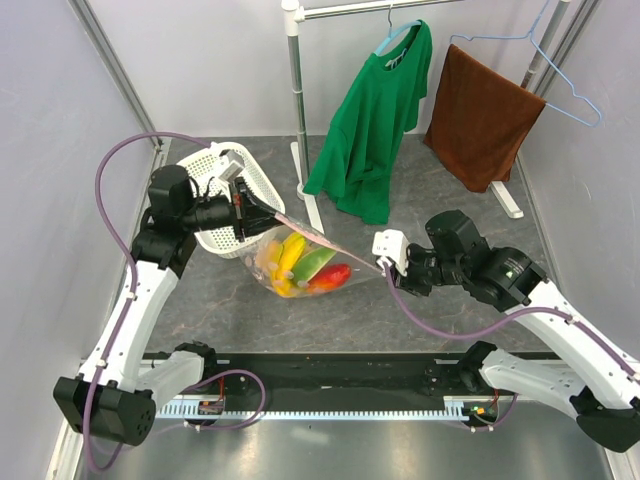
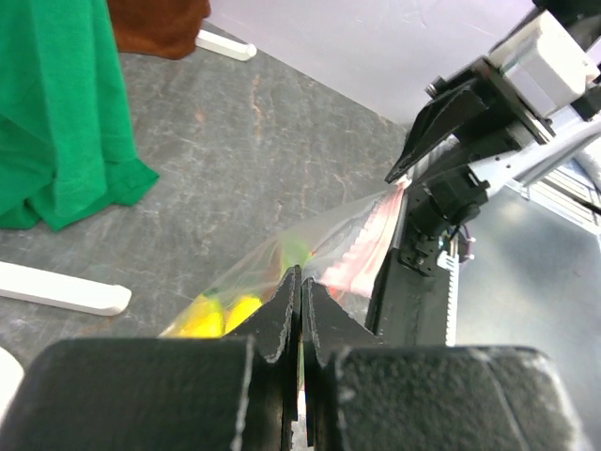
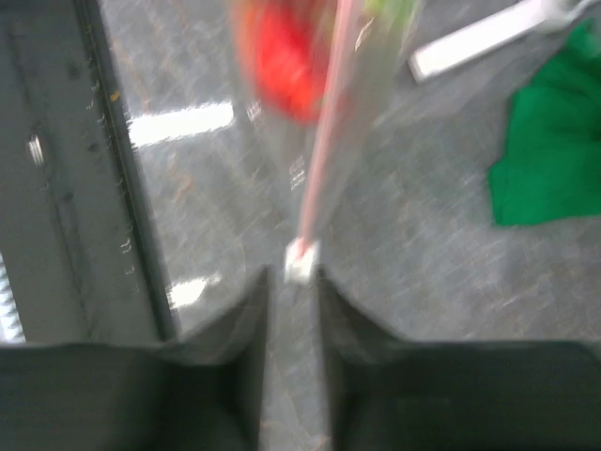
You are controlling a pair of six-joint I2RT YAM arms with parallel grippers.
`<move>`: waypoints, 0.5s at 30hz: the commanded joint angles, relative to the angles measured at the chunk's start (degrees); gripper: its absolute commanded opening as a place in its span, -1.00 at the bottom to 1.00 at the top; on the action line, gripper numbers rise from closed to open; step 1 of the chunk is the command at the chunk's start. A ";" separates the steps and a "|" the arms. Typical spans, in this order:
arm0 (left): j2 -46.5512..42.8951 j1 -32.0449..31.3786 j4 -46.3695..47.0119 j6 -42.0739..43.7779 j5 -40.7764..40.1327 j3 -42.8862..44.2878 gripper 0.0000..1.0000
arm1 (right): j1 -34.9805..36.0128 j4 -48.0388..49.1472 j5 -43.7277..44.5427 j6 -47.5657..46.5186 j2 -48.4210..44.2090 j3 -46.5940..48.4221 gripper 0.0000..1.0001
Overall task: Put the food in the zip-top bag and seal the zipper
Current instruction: Zip the zipper food storage bag at the center of the board.
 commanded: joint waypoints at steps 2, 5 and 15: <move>0.89 0.07 3.05 -0.12 5.63 3.39 -0.96 | -0.43 -8.13 -3.86 1.05 2.83 4.86 0.28; 1.68 -2.13 -0.29 2.69 6.25 4.00 -0.96 | -0.43 -5.77 -5.19 4.91 5.64 9.26 0.52; 6.16 -9.16 -3.64 6.21 1.69 6.37 -0.96 | 0.01 0.49 -8.17 11.69 13.65 19.54 0.45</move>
